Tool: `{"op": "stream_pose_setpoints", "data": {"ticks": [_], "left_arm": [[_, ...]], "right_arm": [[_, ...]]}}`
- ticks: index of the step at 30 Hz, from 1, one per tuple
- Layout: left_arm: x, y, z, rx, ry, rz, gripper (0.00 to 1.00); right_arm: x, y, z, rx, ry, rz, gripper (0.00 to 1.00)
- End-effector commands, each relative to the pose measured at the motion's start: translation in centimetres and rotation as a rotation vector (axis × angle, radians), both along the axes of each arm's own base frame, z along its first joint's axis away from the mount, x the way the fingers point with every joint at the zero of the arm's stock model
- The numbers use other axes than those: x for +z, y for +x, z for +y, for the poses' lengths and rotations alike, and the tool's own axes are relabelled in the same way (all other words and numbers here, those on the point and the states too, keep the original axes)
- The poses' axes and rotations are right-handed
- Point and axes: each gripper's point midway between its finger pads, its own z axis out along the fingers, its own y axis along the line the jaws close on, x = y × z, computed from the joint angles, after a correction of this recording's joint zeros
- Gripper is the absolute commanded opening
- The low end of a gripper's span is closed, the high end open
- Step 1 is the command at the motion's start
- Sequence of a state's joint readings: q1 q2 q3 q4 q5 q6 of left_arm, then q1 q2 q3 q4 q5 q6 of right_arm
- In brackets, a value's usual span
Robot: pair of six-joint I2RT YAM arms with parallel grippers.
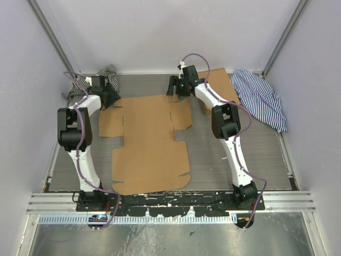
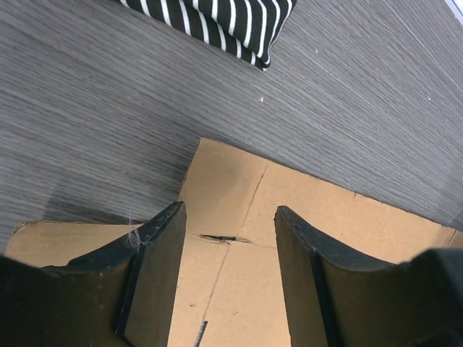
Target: Fold the paper box
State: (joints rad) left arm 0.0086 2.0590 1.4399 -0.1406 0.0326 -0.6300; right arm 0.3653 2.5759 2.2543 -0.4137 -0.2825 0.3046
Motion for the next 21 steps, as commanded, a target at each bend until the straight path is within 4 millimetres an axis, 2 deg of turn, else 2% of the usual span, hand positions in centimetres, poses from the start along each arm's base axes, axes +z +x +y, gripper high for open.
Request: {"op": "stream_pose_setpoints", "data": {"ticks": [1,7,13,18,21], "left_arm": [[1.0,0.8,1.8,0.034,0.049,-0.031,0.59],[1.2,1.7,2.1,0.012,0.038,-0.047,0.6],[0.0,1.9,0.2,-0.051,-0.047,-0.05,0.56],[0.1,2.0,-0.6,-0.073,-0.093,-0.058,0.53],[0.8,2.0,-1.0,-0.08,-0.11,-0.077,0.52]], "right_arm": [[1.9,-0.1,-0.3,-0.026,-0.005,-0.015,0.79],[1.5,-0.3,-0.2,-0.018,-0.002,-0.004,0.79],[1.4,-0.3,-0.1,-0.008,0.004,-0.001,0.78],[1.5,-0.4,0.0,-0.004,0.003,-0.002,0.78],[1.6,-0.4,-0.1,-0.003,0.002,-0.004,0.78]]}}
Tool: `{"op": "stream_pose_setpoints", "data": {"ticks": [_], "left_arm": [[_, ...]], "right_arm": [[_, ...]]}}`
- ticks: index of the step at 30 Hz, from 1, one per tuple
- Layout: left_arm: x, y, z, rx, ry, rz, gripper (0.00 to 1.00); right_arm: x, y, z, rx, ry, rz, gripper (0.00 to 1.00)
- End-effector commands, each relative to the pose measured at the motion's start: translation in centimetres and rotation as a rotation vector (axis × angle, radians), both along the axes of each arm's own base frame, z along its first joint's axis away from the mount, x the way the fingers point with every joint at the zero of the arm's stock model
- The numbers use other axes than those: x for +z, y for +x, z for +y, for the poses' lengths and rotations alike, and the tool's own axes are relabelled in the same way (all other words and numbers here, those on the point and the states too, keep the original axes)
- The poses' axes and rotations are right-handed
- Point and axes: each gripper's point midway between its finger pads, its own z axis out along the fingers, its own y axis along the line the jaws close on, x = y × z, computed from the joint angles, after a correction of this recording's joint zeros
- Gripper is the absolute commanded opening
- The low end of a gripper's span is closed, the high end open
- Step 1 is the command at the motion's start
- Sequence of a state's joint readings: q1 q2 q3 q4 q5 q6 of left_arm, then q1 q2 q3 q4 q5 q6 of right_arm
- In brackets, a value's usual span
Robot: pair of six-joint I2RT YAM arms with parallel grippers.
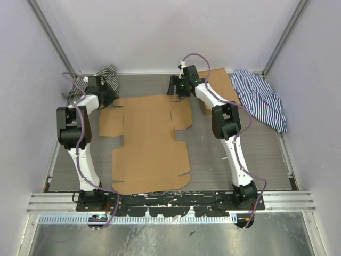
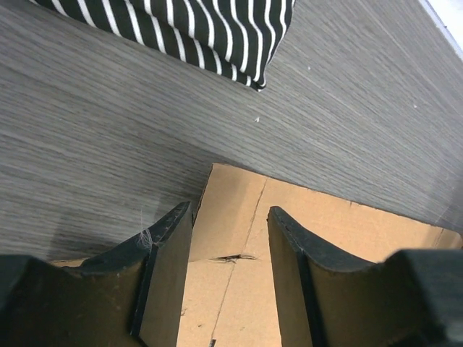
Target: Fold the paper box
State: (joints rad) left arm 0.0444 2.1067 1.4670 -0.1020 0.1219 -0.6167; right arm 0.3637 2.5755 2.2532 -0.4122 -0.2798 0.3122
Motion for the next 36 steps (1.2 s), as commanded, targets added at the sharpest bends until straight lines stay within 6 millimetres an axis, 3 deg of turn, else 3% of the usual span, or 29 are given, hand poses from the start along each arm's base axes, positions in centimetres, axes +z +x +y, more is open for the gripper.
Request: {"op": "stream_pose_setpoints", "data": {"ticks": [1,4,8,16,21,27,32,36], "left_arm": [[1.8,0.9,-1.5,-0.043,-0.065,-0.066,0.52],[3.2,1.1,-2.1,-0.057,-0.091,-0.102,0.51],[3.6,1.2,-3.9,-0.097,-0.151,-0.112,0.5],[2.1,1.1,-7.2,-0.141,-0.181,-0.095,0.49],[0.0,1.1,-8.9,-0.163,-0.197,-0.047,0.48],[-3.9,0.3,-8.5,-0.129,-0.18,0.073,0.46],[-5.0,-0.5,-7.9,-0.109,-0.146,0.121,0.44],[-5.4,-1.0,-7.6,-0.111,-0.13,0.144,0.44]], "right_arm": [[1.6,-0.5,0.1,0.006,-0.001,-0.008,0.78],[1.6,-0.5,0.1,0.007,0.001,-0.005,0.78],[1.4,-0.6,0.1,0.009,0.002,0.001,0.78],[0.9,-0.8,0.2,0.015,0.002,0.009,0.78],[1.0,-0.9,0.3,0.018,0.01,0.013,0.78],[1.0,-0.8,-0.1,-0.006,-0.002,0.019,0.78],[1.0,-0.6,-1.0,-0.058,-0.039,0.024,0.78],[1.1,-1.3,-0.1,-0.004,0.005,0.039,0.76]]}}
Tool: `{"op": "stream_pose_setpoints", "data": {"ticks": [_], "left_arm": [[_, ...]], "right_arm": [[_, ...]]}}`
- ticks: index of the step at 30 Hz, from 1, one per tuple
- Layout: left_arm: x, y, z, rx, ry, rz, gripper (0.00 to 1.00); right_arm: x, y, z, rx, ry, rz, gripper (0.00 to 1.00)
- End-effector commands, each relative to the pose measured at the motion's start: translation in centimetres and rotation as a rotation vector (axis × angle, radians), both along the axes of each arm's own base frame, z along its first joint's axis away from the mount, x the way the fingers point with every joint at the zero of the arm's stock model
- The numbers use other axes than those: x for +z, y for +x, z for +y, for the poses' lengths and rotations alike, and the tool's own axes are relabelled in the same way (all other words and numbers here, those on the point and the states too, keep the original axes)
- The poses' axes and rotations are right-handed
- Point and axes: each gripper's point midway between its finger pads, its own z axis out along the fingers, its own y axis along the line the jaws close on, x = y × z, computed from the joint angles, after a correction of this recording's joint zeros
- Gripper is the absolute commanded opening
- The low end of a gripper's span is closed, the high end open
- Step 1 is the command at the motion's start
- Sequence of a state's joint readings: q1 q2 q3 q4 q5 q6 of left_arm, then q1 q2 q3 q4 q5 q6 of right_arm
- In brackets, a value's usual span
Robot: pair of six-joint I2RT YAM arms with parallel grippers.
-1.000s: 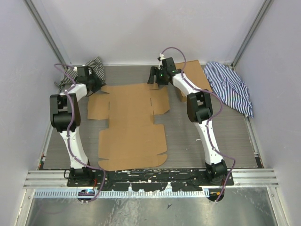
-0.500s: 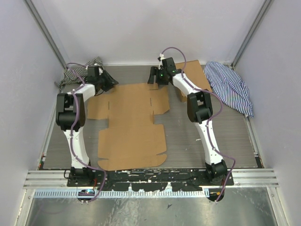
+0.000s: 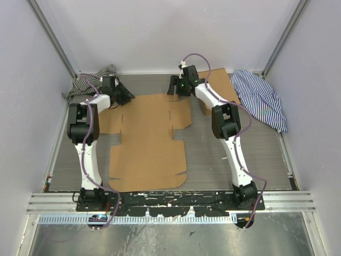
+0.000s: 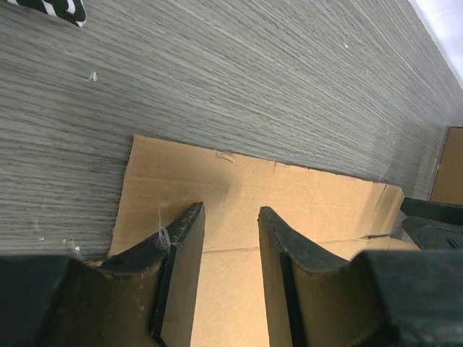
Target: Fold the paper box
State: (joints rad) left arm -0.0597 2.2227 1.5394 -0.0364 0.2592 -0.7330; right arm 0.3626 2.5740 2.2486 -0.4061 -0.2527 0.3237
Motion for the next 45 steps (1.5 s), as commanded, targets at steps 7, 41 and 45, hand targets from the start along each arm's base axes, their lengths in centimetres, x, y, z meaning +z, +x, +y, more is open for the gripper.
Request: {"op": "stream_pose_setpoints", "data": {"ticks": [7,41,45], "left_arm": [[-4.3,-3.1,0.6,0.0,0.058,0.16,0.44],[-4.6,-4.4,-0.2,-0.014,0.042,0.174,0.43],[-4.5,-4.5,-0.1,-0.013,0.042,0.175,0.43]], "right_arm": [[3.9,-2.8,2.2,0.106,0.133,0.0,0.75],[6.6,-5.1,8.3,0.247,0.254,-0.017,0.74],[3.7,-5.0,8.4,0.226,0.223,0.018,0.74]]}}
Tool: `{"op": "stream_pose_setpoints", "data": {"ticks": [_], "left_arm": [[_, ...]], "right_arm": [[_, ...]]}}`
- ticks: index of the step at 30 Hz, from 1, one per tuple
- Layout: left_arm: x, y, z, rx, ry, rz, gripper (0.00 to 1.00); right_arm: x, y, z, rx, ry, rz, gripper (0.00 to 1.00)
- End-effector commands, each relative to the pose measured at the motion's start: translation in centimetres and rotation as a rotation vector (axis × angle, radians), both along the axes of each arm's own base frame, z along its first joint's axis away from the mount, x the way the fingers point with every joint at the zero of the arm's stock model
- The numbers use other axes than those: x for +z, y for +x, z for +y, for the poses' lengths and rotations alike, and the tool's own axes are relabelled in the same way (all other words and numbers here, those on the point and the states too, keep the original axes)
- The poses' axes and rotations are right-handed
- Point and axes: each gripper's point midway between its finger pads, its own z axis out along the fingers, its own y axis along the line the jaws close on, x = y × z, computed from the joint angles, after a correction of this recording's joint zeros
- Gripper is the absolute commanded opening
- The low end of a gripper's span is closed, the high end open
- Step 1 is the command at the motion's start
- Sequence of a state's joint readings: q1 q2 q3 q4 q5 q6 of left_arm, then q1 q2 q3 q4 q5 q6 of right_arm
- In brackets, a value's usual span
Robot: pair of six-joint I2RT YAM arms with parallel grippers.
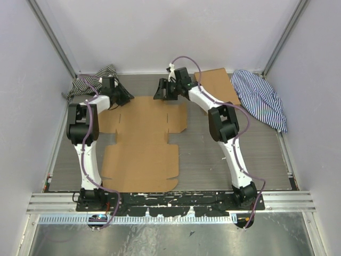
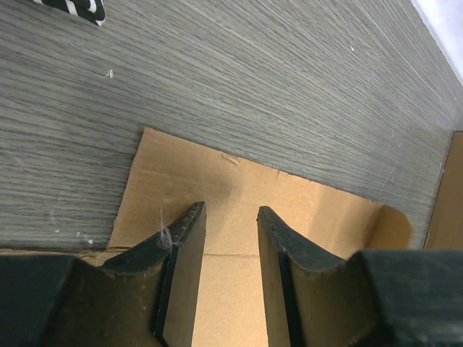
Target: Fold the paper box
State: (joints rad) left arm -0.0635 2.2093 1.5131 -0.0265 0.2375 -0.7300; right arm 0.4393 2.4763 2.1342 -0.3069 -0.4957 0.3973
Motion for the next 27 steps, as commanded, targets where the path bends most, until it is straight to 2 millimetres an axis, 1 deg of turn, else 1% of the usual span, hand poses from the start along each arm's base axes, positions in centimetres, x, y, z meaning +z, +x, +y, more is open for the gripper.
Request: {"op": "stream_pose_setpoints", "data": {"ticks": [1,3,6,8,9,12,17,19,21,23,27], "left_arm": [[-4.4,-4.2,-0.3,-0.023,0.024,0.177,0.43],[-4.3,-4.4,-0.3,-0.023,0.024,0.178,0.43],[-4.1,-4.7,-0.3,-0.022,0.02,0.18,0.43],[-3.9,-4.8,-0.3,-0.024,0.019,0.182,0.43],[-3.7,-4.8,-0.3,-0.024,0.019,0.181,0.43],[-3.1,-4.9,-0.3,-0.024,0.019,0.175,0.43],[-1.2,-5.0,-0.3,-0.025,0.015,0.147,0.43],[-0.1,-5.1,-0.3,-0.023,0.016,0.133,0.43],[1.0,-5.3,-0.1,-0.021,0.023,0.123,0.44],[2.2,-5.5,0.2,-0.011,0.042,0.115,0.46],[4.2,-5.9,1.6,0.011,0.118,0.103,0.47]], "right_arm": [[-1.4,0.5,1.0,0.0,0.004,-0.002,0.74],[-2.9,0.4,0.9,-0.007,-0.014,0.02,0.74],[-4.3,0.6,0.6,-0.021,-0.035,0.038,0.74],[-4.5,0.6,0.5,-0.029,-0.045,0.037,0.74],[-4.3,0.6,0.4,-0.031,-0.047,0.03,0.74],[-2.9,0.8,0.2,-0.036,-0.047,0.003,0.74],[0.6,0.7,-0.2,-0.042,-0.05,-0.062,0.73],[2.8,1.0,-0.9,-0.064,-0.067,-0.104,0.74],[4.2,1.3,-1.8,-0.09,-0.106,-0.135,0.74],[4.9,1.7,-2.9,-0.128,-0.164,-0.157,0.73],[5.0,2.7,-5.0,-0.191,-0.271,-0.184,0.73]]}}
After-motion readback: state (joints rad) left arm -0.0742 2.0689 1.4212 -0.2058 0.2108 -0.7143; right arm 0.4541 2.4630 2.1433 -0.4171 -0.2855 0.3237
